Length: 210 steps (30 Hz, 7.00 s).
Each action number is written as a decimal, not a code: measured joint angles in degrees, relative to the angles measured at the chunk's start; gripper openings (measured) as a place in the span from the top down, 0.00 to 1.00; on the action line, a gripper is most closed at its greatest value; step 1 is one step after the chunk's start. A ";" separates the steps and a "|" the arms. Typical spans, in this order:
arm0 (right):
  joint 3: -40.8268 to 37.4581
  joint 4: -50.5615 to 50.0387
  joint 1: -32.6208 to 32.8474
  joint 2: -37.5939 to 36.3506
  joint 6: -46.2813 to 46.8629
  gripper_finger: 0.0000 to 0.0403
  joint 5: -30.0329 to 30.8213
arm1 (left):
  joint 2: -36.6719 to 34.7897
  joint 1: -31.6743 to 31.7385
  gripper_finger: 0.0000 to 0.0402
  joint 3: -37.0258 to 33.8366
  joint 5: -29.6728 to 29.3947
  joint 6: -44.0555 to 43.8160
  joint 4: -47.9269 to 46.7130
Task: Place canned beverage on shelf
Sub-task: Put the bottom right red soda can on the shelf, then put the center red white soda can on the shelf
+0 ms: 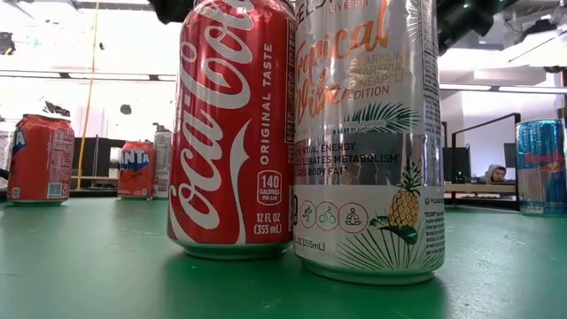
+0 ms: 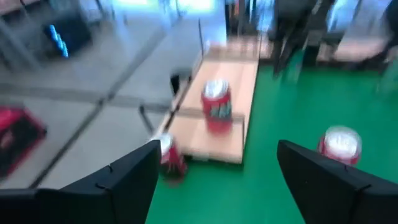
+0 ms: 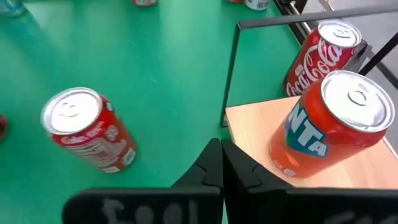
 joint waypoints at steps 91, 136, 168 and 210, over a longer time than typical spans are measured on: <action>15.83 7.54 -18.02 30.26 -15.93 0.96 -3.34 | -23.20 -0.01 0.26 -33.21 1.52 -15.53 29.35; 16.16 12.05 -14.19 30.09 -14.88 0.95 6.28 | -23.20 -0.02 0.26 -33.23 1.56 -15.51 29.18; 15.91 -12.89 19.25 4.99 -1.08 0.93 0.79 | -15.47 -4.54 0.26 -33.28 13.60 -14.78 25.45; 15.94 -0.31 22.66 24.28 -4.74 0.16 0.87 | -10.20 -10.75 0.26 -33.26 12.43 -9.67 26.73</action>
